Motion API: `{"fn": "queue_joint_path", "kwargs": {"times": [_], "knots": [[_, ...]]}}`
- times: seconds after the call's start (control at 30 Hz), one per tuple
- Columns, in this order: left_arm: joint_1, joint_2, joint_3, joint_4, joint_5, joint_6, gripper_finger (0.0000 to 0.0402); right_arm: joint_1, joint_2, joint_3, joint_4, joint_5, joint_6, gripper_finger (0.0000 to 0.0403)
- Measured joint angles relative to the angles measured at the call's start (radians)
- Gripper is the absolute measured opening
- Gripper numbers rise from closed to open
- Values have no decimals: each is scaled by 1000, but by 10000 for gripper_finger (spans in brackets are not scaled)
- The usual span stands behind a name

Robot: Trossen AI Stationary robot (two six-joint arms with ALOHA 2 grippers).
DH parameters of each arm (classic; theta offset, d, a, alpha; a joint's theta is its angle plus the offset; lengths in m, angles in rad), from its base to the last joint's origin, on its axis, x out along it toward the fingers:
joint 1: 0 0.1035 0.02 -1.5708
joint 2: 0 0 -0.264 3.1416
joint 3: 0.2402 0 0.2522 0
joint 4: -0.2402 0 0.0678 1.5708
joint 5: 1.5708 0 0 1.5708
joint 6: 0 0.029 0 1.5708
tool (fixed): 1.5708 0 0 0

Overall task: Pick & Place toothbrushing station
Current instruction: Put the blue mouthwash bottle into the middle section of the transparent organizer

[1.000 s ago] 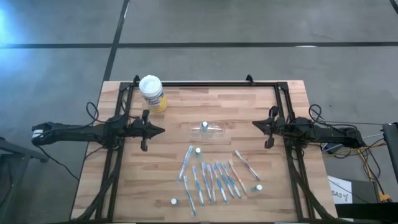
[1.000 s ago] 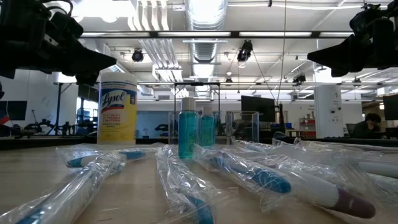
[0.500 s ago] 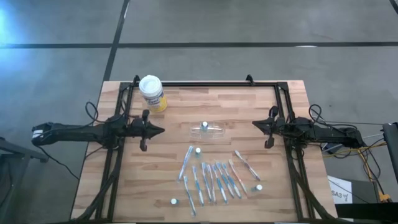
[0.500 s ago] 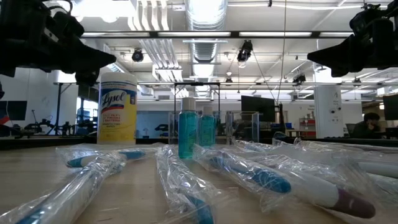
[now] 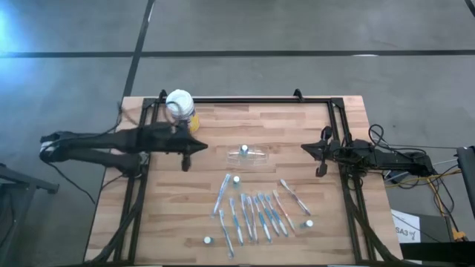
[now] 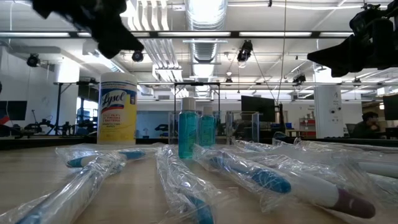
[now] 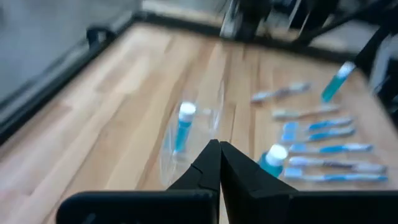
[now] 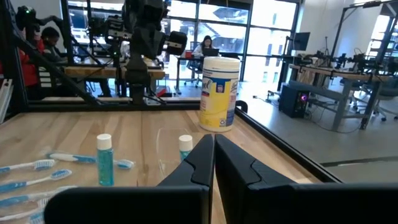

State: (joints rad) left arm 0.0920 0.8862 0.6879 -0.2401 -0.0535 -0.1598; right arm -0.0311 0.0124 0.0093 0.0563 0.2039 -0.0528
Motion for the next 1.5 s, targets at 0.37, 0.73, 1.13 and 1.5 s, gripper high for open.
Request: {"fn": "queue_joint_path", "kwargs": {"times": [0.37, 0.73, 1.13, 1.5], "knots": [[-173, 417, 436, -206, 7, 114, 7, 0, 0, 0, -14, -2, 12, 8], [-226, 766, 898, -721, -173, -109, 18, 0, 3, 0, -16, -5, 20, 8], [-253, 1032, 1147, -978, -167, -242, 69, 0, 3, 0, -18, -26, 22, 8], [-251, 1102, 1198, -991, -52, -288, 209, 0, 5, 0, -20, -29, 35, 8]]}}
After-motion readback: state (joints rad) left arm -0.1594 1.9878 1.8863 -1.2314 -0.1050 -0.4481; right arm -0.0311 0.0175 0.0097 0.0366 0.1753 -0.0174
